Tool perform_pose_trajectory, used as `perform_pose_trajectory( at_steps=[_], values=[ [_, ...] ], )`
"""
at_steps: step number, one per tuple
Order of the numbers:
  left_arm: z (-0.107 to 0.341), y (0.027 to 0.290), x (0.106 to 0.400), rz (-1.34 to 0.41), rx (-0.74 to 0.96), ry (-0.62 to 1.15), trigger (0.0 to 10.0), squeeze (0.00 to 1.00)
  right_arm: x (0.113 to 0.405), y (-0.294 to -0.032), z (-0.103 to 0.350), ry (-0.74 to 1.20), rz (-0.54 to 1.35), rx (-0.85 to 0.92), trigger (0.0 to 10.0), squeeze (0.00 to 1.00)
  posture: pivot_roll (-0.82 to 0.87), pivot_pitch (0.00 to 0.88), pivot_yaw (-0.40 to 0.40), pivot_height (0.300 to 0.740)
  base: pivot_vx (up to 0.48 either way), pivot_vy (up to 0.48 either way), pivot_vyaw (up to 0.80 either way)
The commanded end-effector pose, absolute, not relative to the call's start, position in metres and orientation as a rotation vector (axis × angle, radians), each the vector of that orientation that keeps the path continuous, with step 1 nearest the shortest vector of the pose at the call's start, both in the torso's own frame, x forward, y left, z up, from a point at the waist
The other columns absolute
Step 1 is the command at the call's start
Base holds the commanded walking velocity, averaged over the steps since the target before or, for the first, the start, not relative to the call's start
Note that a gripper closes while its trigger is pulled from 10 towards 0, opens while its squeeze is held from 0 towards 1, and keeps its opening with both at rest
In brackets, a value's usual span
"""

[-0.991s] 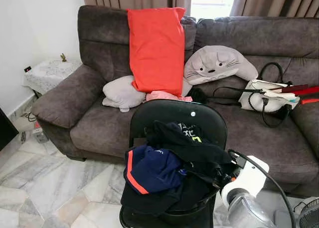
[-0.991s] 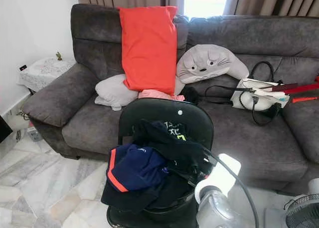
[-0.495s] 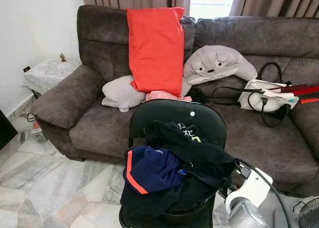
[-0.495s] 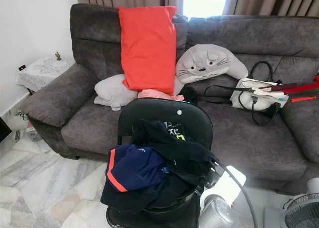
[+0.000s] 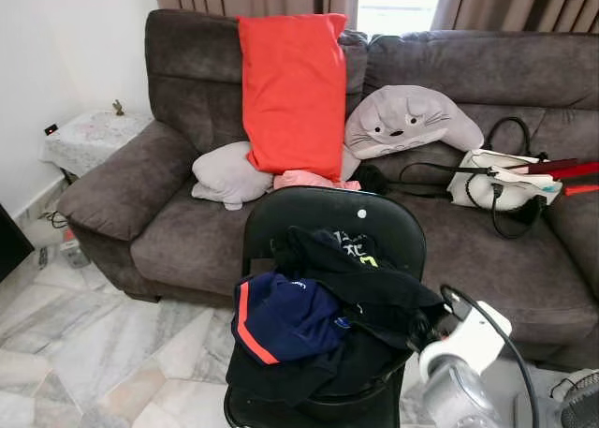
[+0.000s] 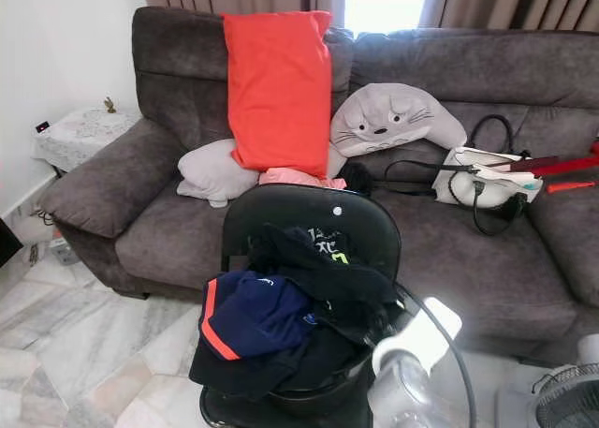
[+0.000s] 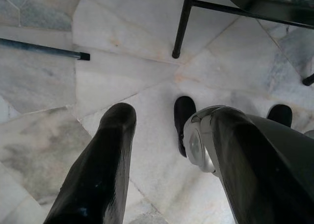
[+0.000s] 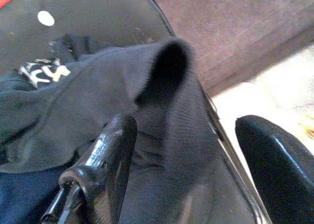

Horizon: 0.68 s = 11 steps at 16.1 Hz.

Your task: Hang hanger

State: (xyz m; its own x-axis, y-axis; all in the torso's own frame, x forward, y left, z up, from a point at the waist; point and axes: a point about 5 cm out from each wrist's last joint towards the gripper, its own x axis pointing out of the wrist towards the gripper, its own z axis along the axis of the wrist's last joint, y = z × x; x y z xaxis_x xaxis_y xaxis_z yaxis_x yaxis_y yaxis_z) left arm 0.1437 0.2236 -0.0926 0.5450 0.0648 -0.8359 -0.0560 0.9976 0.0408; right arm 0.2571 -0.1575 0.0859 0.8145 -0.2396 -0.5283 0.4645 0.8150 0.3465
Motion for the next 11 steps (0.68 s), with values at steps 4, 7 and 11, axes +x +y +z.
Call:
perform_pose_trajectory(
  at_steps=[4, 7, 11],
  values=[
    [-0.095, 0.221, 0.138, 0.083, 0.012, 1.013, 10.0, 0.00, 0.268, -0.124, 0.090, 0.510, -0.343, 0.647, 2.1, 0.00, -0.05, 0.000, 0.028, 0.740, 0.000, 0.000, 0.00],
    [-0.096, 0.219, 0.137, 0.090, 0.009, 1.020, 10.0, 0.00, 0.269, -0.125, 0.089, 0.515, -0.354, 0.646, 10.0, 0.00, -0.05, 0.000, 0.028, 0.740, 0.000, 0.000, 0.00],
    [-0.096, 0.221, 0.136, 0.094, 0.008, 1.023, 10.0, 0.00, 0.272, -0.130, 0.090, 0.502, -0.387, 0.647, 0.3, 0.00, -0.05, 0.000, 0.030, 0.740, 0.000, 0.000, 0.00]
  ],
)
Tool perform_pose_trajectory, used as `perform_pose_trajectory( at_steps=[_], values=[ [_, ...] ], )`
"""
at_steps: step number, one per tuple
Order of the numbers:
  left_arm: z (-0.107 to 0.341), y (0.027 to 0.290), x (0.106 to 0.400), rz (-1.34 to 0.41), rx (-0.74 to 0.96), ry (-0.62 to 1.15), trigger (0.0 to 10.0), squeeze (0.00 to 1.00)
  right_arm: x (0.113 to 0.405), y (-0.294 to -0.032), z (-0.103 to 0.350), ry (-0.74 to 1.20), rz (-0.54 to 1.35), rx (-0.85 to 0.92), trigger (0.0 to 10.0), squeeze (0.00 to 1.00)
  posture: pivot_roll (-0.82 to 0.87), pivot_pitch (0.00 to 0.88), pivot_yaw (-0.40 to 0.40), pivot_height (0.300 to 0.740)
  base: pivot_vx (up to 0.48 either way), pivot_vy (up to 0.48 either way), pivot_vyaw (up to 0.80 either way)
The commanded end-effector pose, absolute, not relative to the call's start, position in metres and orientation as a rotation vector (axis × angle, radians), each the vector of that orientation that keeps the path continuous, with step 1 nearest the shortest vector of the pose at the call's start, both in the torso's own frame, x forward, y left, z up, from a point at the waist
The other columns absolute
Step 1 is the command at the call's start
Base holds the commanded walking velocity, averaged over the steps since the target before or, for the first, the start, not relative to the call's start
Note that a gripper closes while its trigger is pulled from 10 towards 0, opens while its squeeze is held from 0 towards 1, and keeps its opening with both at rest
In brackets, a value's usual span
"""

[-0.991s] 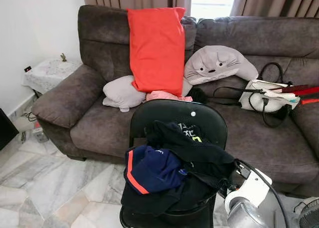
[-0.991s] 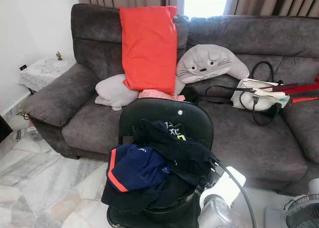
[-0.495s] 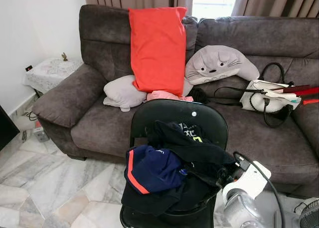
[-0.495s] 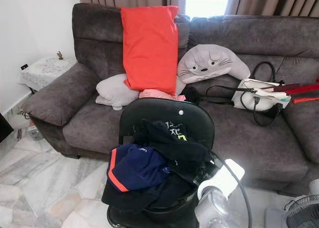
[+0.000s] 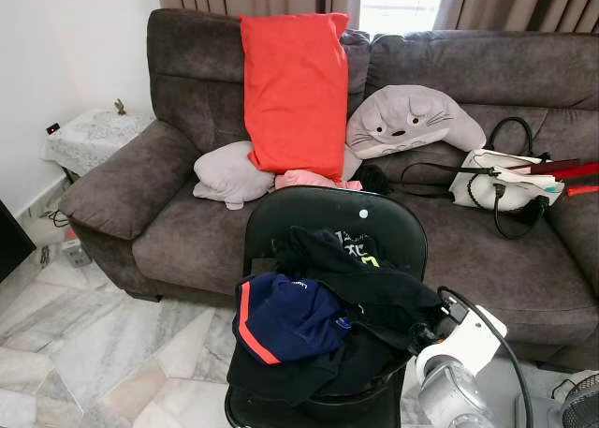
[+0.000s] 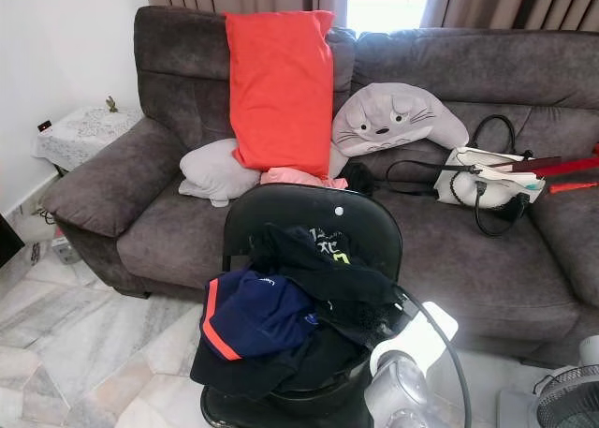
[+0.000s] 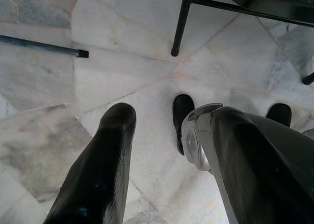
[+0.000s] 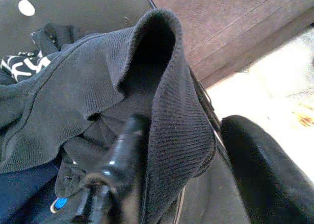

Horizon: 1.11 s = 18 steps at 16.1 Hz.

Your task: Hang hanger

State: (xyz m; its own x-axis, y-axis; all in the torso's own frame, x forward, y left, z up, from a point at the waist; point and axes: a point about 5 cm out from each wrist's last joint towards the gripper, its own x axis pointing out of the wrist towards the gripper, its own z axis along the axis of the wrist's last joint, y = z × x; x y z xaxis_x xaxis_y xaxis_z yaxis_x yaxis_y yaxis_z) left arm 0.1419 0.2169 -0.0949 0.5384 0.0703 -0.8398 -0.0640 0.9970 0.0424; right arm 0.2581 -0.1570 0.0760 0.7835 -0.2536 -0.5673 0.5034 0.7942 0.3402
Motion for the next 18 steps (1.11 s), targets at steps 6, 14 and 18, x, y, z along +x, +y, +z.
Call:
perform_pose_trajectory(
  at_steps=[6, 14, 18],
  values=[
    [-0.0966, 0.2218, 0.1350, 0.087, 0.004, 1.029, 10.0, 0.00, 0.2705, -0.1298, 0.0871, 0.518, -0.392, 0.662, 0.0, 0.00, -0.05, 0.000, 0.033, 0.740, 0.000, 0.000, 0.00],
    [-0.0970, 0.2210, 0.1347, 0.070, -0.003, 1.039, 10.0, 0.00, 0.2719, -0.1297, 0.0864, 0.525, -0.394, 0.656, 0.0, 0.00, -0.05, 0.000, 0.035, 0.740, 0.000, 0.000, 0.00],
    [-0.0972, 0.2208, 0.1344, 0.064, -0.004, 1.043, 10.0, 0.00, 0.2727, -0.1353, 0.0885, 0.510, -0.426, 0.630, 0.0, 0.00, -0.05, 0.000, 0.032, 0.740, 0.000, 0.000, 0.00]
  ],
)
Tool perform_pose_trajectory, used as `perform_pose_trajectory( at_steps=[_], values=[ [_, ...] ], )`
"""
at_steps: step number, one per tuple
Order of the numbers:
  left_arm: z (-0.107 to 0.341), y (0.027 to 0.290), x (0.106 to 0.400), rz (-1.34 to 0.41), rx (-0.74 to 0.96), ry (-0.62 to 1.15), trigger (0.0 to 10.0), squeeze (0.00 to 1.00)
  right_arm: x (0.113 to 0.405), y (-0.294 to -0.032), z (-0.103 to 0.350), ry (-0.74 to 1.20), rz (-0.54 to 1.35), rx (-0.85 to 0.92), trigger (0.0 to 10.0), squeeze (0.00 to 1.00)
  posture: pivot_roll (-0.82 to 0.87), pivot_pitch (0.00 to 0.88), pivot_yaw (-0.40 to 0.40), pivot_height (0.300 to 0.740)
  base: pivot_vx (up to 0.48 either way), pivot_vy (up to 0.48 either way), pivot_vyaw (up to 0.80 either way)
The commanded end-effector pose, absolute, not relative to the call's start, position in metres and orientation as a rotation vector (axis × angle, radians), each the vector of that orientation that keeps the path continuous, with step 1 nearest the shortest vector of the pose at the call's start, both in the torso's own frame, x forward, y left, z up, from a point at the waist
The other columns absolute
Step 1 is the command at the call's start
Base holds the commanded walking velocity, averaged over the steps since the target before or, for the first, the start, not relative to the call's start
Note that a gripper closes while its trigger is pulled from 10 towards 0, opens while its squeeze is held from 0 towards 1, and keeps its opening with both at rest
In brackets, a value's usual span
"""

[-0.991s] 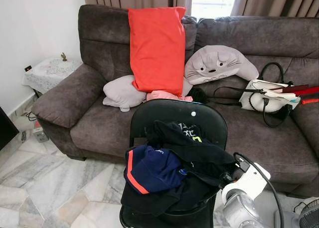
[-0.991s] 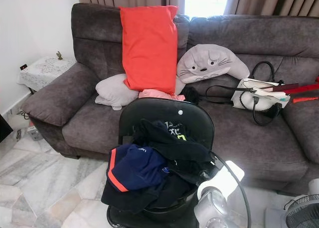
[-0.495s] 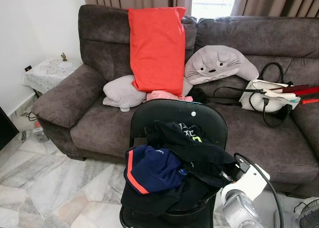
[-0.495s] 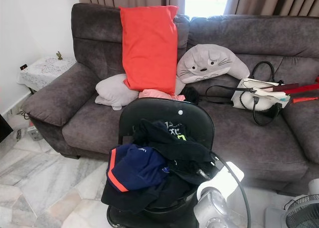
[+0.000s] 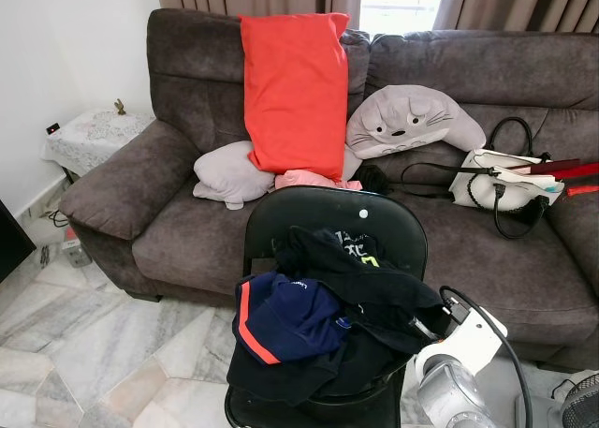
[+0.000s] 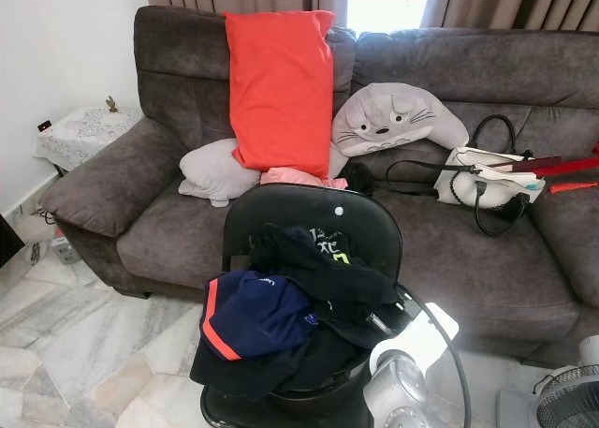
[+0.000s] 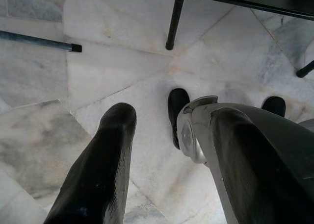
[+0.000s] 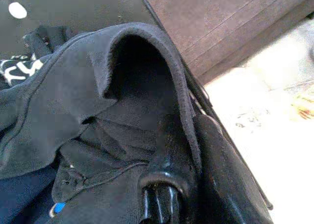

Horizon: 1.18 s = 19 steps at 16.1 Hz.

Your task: Hang hanger

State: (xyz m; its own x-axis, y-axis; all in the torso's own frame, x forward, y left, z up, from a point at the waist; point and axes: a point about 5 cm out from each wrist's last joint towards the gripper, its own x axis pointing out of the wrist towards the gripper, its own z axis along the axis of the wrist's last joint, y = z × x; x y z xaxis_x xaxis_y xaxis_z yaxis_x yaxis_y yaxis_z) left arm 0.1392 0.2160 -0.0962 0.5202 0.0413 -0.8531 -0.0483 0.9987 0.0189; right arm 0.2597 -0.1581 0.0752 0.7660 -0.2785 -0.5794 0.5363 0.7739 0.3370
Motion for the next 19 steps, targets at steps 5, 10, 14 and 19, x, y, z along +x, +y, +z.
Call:
perform_pose_trajectory(
  at_steps=[5, 10, 14, 19],
  values=[
    [-0.097, 0.222, 0.135, 0.073, -0.007, 1.041, 10.0, 0.00, 0.294, -0.173, 0.137, 0.221, -0.526, 0.311, 0.0, 0.00, -0.05, 0.000, 0.034, 0.740, 0.000, 0.000, 0.00],
    [-0.096, 0.222, 0.136, 0.078, -0.004, 1.037, 10.0, 0.00, 0.318, -0.172, 0.192, -0.082, -0.468, -0.010, 0.0, 0.00, -0.06, 0.000, 0.040, 0.740, 0.000, 0.000, 0.00],
    [-0.096, 0.223, 0.137, 0.085, -0.002, 1.034, 10.0, 0.00, 0.334, -0.155, 0.247, -0.377, -0.380, -0.238, 0.0, 0.00, -0.05, 0.000, 0.039, 0.740, 0.000, 0.000, 0.00],
    [-0.096, 0.224, 0.136, 0.090, 0.011, 1.038, 10.0, 0.00, 0.336, -0.145, 0.201, -0.108, -0.312, 0.061, 0.0, 0.00, -0.05, 0.000, 0.041, 0.740, 0.000, 0.000, 0.00]
  ],
)
